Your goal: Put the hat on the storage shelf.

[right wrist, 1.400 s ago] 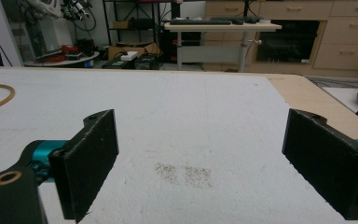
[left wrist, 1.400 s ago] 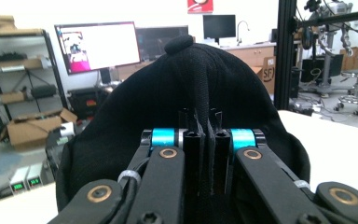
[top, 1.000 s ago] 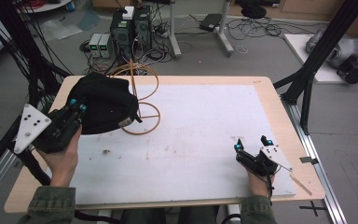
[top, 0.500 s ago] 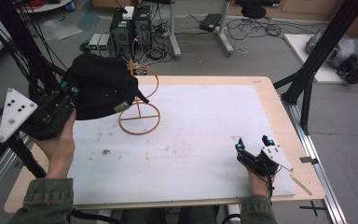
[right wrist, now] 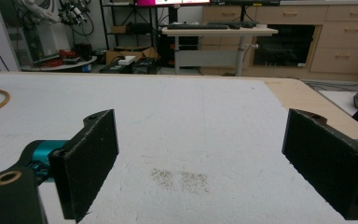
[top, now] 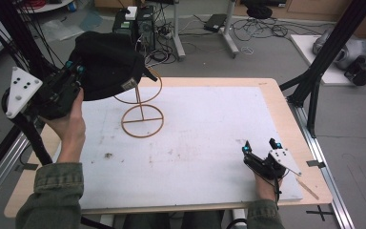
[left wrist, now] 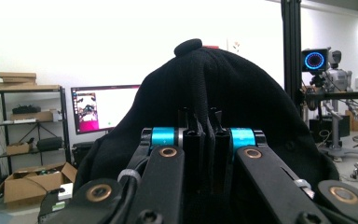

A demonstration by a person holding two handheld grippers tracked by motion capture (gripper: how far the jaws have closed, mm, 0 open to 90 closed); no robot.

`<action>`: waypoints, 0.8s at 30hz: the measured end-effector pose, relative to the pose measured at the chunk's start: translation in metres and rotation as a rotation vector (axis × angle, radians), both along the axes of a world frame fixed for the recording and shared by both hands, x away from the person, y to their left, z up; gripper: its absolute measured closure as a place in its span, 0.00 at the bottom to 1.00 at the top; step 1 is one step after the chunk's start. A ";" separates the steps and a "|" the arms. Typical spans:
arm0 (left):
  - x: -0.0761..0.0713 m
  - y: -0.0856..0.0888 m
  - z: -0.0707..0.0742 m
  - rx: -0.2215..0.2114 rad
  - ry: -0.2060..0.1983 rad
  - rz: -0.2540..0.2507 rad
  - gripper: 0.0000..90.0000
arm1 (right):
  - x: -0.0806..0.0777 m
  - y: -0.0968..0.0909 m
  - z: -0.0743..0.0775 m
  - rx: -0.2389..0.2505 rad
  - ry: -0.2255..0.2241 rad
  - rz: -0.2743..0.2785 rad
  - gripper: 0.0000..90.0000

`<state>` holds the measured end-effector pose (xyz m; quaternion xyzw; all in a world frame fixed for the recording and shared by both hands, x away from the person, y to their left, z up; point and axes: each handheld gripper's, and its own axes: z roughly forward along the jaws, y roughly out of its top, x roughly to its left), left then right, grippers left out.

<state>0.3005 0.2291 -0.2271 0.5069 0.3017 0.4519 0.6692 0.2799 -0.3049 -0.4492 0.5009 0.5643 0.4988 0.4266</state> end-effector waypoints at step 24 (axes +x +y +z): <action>0.067 -0.030 -0.016 -0.051 0.001 -0.024 0.97 | 0.003 0.000 0.001 0.028 -0.021 0.000 0.11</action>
